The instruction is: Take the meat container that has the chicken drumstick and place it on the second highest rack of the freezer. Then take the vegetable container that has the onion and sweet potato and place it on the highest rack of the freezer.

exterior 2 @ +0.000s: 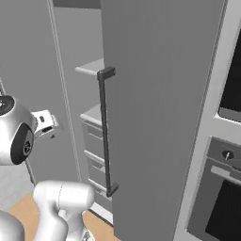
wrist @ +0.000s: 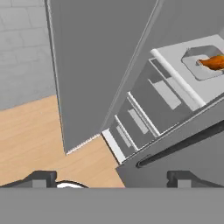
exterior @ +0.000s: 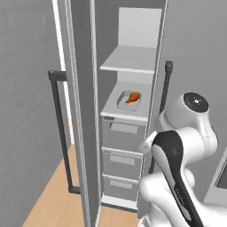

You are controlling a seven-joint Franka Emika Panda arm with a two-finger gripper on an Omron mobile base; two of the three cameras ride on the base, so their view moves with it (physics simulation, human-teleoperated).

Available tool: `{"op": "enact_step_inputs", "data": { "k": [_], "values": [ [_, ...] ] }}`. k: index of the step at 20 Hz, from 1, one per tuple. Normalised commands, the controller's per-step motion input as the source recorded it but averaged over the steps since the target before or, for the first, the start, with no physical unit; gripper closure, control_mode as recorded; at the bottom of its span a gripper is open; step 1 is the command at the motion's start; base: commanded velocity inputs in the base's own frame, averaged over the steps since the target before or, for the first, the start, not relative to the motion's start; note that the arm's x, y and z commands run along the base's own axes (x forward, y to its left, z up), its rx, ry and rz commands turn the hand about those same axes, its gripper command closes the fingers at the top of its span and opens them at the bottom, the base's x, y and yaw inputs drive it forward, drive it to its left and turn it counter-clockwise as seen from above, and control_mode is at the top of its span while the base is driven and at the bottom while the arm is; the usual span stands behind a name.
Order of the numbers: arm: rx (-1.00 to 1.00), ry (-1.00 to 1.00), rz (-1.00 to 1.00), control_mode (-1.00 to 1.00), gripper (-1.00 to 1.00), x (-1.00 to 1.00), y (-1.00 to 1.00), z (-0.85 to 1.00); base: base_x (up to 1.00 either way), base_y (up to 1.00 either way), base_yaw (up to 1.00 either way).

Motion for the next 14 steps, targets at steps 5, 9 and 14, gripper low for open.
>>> {"op": "enact_step_inputs", "data": {
  "k": [5,9,14],
  "values": [
    [0.0,0.0,0.0,1.0,-1.0,0.0,0.0,0.0,-0.91,0.0,-0.63],
    [0.0,0.0,0.0,1.0,-1.0,0.0,0.0,0.0,-0.43,0.0,-0.83],
    [0.0,0.0,0.0,1.0,-1.0,0.0,0.0,0.0,0.12,-0.26,-0.83]
  ]
}}
